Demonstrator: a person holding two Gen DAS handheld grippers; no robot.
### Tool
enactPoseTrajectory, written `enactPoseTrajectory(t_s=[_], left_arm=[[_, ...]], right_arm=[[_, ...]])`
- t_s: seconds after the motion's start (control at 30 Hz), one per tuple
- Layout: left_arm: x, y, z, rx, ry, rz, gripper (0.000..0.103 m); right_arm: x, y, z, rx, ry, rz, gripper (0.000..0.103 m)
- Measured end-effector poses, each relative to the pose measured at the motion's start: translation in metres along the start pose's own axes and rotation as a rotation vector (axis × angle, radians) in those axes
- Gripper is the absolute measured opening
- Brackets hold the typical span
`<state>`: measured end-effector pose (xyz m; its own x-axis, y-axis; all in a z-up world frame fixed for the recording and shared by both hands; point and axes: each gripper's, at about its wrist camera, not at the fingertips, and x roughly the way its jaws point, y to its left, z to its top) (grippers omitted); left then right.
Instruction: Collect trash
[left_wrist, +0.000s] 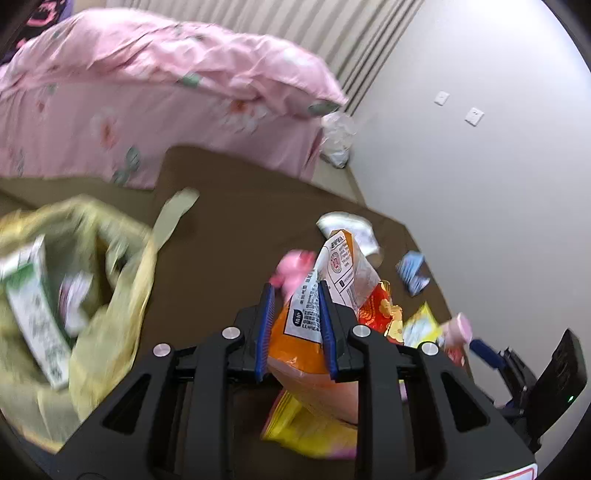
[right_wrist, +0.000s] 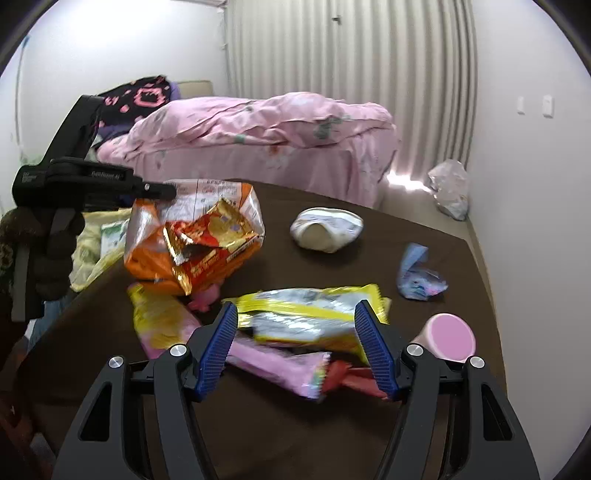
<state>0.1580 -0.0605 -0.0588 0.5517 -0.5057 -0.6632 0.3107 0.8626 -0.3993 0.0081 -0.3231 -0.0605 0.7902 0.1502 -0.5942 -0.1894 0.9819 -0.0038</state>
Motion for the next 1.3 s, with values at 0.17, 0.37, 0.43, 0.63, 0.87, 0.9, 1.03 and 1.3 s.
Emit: enactPoseTrajectory(t_s=[0.17,0.37,0.43,0.63,0.87,0.9,1.03,1.3], left_arm=[[-0.003,0.011,-0.035,-0.05,0.053,-0.013,0.025],[-0.016,0.005,-0.055,-0.038,0.037,-0.015,0.04],[-0.027,0.007,-0.052,-0.046,0.001,0.002,0.05],[-0.036,0.007,-0.055,-0.019,-0.028,0.059,0.056],[-0.026,0.005,-0.065,-0.002,0.017,0.09,0.056],[-0.024,0.003,-0.066,0.003,0.021,0.091,0.056],[-0.025,-0.005,-0.068,0.045,0.017,0.12,0.056],[-0.026,-0.015,-0.07,0.087,0.014,0.126,0.056]], right_arm=[[-0.004,0.005,-0.003,0.037,0.012,0.021,0.062],[0.004,0.033,0.003,0.086,0.01,0.142,0.061],[0.013,0.049,0.005,0.059,0.012,0.147,0.061],[0.055,0.07,0.007,0.034,0.092,0.113,0.051],[0.047,0.054,-0.001,0.022,0.088,0.064,0.015],[0.044,0.051,-0.002,0.028,0.082,0.064,0.013],[0.028,0.038,-0.004,0.052,0.048,0.055,0.01],[-0.01,0.017,0.006,0.101,-0.047,0.044,0.01]])
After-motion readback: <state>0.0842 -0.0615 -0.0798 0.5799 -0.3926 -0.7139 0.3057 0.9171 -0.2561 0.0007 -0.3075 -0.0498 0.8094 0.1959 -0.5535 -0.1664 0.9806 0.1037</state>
